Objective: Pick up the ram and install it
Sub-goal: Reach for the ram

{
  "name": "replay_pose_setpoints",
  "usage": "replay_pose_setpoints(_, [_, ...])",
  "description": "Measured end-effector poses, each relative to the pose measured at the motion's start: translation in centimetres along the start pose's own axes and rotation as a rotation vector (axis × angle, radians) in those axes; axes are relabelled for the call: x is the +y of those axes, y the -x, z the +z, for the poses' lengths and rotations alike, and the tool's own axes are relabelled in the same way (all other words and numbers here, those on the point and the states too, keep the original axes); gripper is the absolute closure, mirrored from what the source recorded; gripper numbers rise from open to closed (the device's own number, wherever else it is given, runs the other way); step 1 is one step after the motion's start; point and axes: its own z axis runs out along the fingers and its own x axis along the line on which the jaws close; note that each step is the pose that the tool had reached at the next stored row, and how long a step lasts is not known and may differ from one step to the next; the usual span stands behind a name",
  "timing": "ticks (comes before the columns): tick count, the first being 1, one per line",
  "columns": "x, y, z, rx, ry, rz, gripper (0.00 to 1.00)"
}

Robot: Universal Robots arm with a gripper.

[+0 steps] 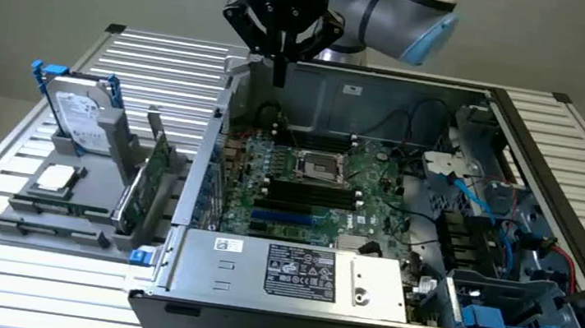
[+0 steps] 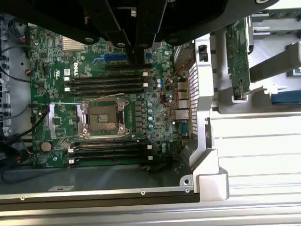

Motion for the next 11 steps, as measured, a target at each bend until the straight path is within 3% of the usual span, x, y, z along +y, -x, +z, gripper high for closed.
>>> replay_pose_setpoints(8, [-0.01,-0.05,0.00,0.0001,0.0017,0.000,0.89])
replay_pose_setpoints(9, [-0.03,-0.21,-0.01,0.0018,0.0015,0.000,0.89])
replay_pose_setpoints(11, [-0.07,-0.82,0.04,0.0117,0.0007,0.001,0.89])
